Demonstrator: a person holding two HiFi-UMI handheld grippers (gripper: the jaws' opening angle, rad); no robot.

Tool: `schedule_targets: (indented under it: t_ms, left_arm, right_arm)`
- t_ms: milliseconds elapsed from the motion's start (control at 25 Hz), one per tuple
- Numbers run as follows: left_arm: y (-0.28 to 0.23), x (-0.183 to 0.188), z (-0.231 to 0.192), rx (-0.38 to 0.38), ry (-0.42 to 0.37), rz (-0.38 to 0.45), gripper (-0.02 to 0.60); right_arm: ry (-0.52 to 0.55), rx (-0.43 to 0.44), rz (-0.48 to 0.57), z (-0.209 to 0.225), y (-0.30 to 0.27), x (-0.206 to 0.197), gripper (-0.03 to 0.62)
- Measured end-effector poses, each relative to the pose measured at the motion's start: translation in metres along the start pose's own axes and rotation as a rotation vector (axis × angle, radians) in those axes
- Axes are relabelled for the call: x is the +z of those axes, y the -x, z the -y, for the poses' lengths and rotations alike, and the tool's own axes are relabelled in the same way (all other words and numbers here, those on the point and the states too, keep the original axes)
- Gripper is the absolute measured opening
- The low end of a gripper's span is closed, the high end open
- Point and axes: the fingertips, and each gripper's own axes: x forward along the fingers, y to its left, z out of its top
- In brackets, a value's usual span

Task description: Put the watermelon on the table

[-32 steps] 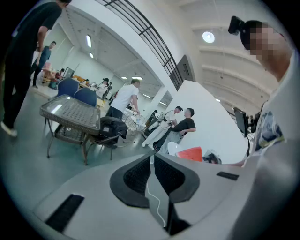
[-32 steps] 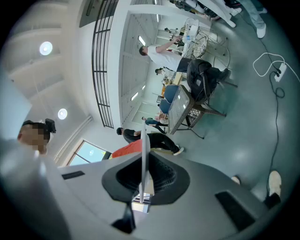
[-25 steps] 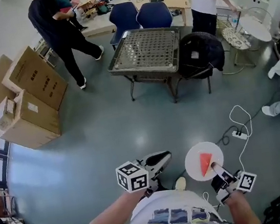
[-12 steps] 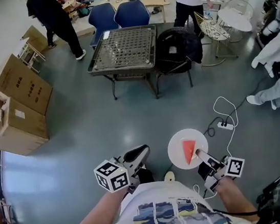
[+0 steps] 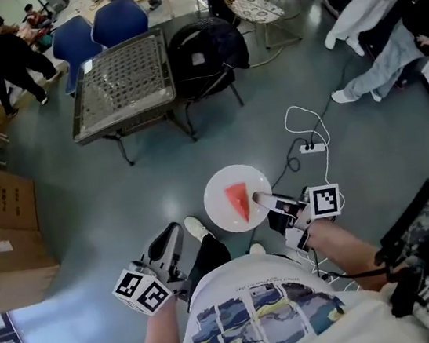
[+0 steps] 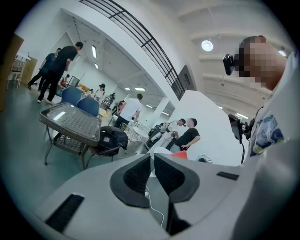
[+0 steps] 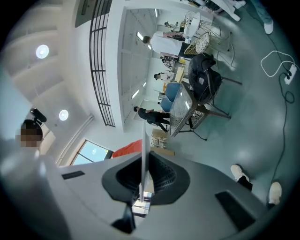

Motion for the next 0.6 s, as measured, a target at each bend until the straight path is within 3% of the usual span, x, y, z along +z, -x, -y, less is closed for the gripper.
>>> schedule_targets:
  t_ms: [400,600]
  left_arm:
    - [-0.006,0.109,-0.135,-0.071,-0.053,-0.057,0.034]
    - [-0.005,0.149,-0.188,-0.040,-0.066,-0.053,0.032]
  right_arm:
    - [-0.039,0.005,0.063,-0.016,-0.180,0.065,0.021]
    - [-0.068,0.010,0.034,-0.012,-0.250,0.094,0.021]
